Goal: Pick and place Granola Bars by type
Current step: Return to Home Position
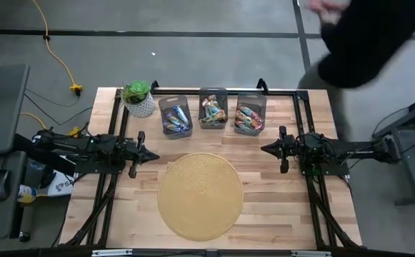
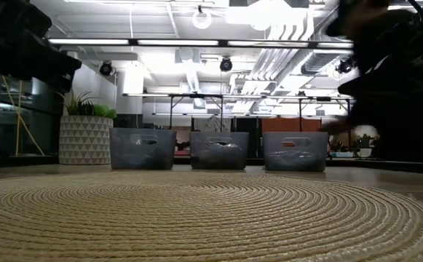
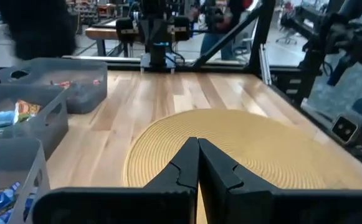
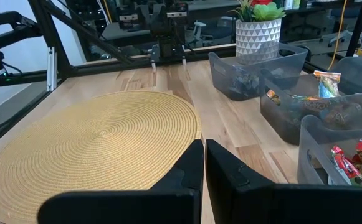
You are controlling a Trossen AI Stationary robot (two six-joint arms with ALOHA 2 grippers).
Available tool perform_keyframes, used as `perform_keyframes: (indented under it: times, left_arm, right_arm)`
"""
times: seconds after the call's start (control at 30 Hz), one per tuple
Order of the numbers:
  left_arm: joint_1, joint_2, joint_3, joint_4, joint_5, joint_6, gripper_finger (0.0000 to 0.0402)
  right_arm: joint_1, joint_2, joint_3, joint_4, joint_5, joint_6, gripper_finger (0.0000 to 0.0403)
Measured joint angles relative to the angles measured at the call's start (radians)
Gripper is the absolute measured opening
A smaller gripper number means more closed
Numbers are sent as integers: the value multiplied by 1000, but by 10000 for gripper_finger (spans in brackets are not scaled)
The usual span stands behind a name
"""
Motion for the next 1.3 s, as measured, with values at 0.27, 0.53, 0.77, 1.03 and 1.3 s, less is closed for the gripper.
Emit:
perform_keyframes:
  times: [0.27,0.53,0.77,1.03,1.3]
  left_arm:
    - [0,71,0,0,-31,43,0]
    - [0,81,0,2,-78,78,0]
    - [0,81,0,1,-80,78,0]
    - [0,81,-1,0,-80,78,0]
    - [0,81,-1,0,-80,78,0]
  right_arm:
    - [0,0,0,0,0,0,0]
    - [0,0,0,0,0,0,0]
    - [0,0,0,0,0,0,0]
    - [0,0,0,0,0,0,0]
    - [0,0,0,0,0,0,0]
